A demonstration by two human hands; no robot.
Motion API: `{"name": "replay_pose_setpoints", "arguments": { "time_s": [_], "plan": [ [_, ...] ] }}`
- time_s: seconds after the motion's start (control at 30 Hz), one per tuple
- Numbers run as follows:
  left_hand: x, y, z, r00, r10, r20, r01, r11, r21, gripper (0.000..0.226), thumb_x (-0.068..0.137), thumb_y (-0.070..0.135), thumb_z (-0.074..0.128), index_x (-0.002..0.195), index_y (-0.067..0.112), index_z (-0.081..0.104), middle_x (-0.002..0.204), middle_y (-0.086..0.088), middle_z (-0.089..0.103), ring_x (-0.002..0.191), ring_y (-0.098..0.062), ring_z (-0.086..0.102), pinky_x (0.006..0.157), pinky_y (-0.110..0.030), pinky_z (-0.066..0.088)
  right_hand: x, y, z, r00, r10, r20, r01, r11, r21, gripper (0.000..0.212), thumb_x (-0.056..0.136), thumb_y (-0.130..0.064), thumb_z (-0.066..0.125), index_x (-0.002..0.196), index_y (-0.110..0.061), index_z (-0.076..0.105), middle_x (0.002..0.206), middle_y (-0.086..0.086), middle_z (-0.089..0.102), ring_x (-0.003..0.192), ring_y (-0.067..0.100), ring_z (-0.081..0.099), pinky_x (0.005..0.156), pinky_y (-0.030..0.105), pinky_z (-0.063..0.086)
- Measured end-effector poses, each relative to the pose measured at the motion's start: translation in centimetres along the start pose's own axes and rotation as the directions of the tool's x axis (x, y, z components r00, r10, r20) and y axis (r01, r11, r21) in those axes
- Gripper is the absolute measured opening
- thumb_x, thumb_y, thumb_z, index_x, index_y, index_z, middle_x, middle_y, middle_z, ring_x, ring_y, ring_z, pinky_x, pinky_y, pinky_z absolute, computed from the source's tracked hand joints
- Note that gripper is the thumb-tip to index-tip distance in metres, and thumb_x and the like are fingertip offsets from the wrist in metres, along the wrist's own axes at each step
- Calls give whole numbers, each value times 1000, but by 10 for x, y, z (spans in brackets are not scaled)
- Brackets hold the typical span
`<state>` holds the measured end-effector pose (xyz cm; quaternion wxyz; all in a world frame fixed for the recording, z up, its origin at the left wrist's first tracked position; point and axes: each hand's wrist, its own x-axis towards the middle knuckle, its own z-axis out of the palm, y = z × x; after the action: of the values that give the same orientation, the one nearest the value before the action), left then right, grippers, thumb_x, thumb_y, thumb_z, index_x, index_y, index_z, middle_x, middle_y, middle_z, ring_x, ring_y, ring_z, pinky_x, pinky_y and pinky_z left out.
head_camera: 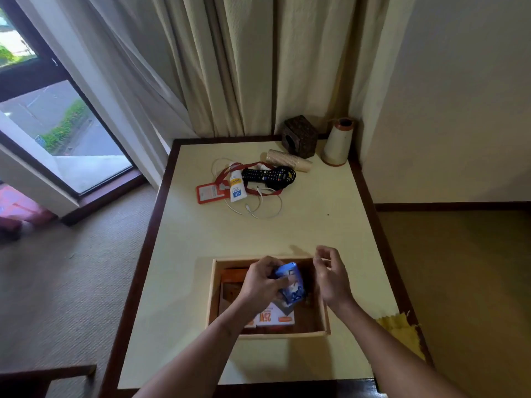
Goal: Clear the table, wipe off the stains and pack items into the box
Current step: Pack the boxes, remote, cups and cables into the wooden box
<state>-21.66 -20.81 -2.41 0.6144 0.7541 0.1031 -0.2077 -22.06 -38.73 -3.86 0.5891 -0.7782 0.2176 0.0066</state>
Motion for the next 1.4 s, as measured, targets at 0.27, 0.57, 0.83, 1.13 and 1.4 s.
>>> {"name": "replay_pose_setpoints", "arguments": {
  "time_s": [0.27,0.57,0.83,1.13,1.4],
  "plan": [
    [12,-5,35,987,157,-26,-133,903,409,37,87,6,80,121,20,75,112,5,75,97,-7,71,80,-18,60,5,13,-5,993,105,46,-111,982,152,21,105,-27,52,104,-20,72,103,2,72,100,20,68,88,43,58],
    [5,-19,43,866,486,116,-393,520,758,28,94,13,69,122,16,66,126,-4,65,104,-23,68,77,-32,61,-1,18,6,999,40,-24,-38,998,57,25,107,-31,46,114,-20,67,106,-5,68,100,11,63,78,21,50],
    [4,-17,31,788,295,539,-607,231,761,37,92,37,62,124,18,69,143,0,45,122,-25,46,98,-41,51,-2,18,6,999,14,-45,-11,998,62,25,107,-29,46,114,-18,67,108,-6,68,102,9,62,84,24,48],
    [0,-25,34,811,364,458,-533,138,835,30,94,35,58,117,24,72,135,0,60,125,-28,45,106,-49,43,-3,22,8,998,-5,-56,6,1000,5,25,108,-32,44,113,-21,66,107,-5,67,101,11,62,84,29,50],
    [-3,9,1,846,472,249,-501,540,677,22,97,17,54,101,17,76,99,1,74,84,-17,65,74,-37,57,8,4,10,989,-143,-27,134,968,-212,23,106,-18,45,105,-20,68,105,-2,68,101,19,63,85,35,51]
  ]
}}
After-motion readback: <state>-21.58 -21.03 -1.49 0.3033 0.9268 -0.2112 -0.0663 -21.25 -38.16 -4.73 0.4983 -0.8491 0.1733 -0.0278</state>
